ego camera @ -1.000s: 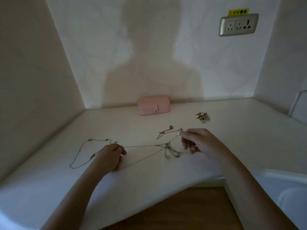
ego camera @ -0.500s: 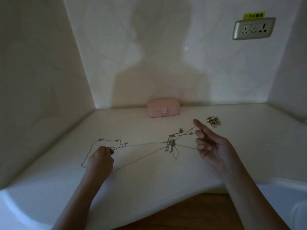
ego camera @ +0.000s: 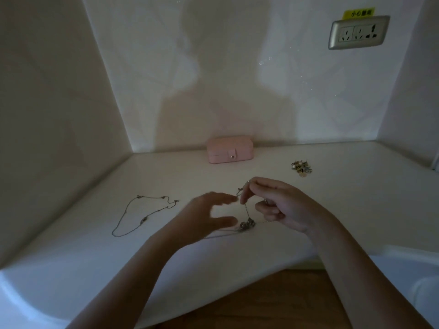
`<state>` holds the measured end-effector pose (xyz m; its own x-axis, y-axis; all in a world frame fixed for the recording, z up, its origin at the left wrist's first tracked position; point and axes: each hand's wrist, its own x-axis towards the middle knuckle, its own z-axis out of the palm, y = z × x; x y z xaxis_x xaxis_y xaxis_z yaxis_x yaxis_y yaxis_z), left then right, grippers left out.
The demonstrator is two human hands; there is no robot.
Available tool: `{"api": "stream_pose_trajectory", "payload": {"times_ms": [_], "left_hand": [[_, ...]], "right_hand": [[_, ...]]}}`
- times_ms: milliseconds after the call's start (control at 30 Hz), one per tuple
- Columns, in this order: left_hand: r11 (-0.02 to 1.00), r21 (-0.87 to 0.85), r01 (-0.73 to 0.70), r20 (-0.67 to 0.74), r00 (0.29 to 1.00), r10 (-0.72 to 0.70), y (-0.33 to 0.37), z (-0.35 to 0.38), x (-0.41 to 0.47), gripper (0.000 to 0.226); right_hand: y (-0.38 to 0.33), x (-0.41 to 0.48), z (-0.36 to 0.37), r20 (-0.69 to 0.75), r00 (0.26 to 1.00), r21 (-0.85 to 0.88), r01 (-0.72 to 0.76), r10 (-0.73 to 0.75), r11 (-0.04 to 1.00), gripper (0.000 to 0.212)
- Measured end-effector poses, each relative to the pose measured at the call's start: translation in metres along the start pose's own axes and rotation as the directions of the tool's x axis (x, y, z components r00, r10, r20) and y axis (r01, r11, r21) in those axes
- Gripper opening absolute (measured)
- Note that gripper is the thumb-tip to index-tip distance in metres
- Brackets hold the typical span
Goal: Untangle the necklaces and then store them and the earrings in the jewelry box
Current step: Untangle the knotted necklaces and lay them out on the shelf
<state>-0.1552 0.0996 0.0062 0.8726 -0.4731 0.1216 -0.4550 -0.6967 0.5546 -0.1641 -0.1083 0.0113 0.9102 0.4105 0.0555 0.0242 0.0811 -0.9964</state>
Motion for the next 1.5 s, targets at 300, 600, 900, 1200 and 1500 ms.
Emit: {"api": "stream_pose_trajectory", "payload": {"times_ms": [300,600,900,1200,1500], "left_hand": [[0.8,-0.585,0.135,0.271,0.962,0.037,0.007,0.02,0.03,0.009],[0.657,-0.676,0.333,0.33,0.934,-0.134,-0.001,0.026,0.033,0.013],[0.458,-0.843,0.282,0.298,0.954,-0.04,-0.007,0.03,0.04,0.015],[0.519,-0.821,0.238,0.224,0.97,-0.09,-0.004,0.036,0.037,0.024],[0.687,-0.705,0.174,0.168,0.983,-0.076,-0.001,0.034,0.036,0.037]], "right_hand": [[0.005,0.001,-0.021,-0.179,0.983,0.161,-0.015,0.044,0.987,0.024],[0.038,0.001,-0.007,-0.666,0.704,-0.483,-0.155,-0.247,0.862,0.015],[0.041,-0.019,0.028,-0.605,0.768,-0.357,-0.025,-0.211,0.934,0.012],[0.047,-0.013,0.043,-0.687,0.676,-0.409,-0.052,-0.269,0.911,0.011],[0.046,-0.01,0.041,-0.684,0.637,-0.533,-0.104,-0.355,0.84,0.017]]}}
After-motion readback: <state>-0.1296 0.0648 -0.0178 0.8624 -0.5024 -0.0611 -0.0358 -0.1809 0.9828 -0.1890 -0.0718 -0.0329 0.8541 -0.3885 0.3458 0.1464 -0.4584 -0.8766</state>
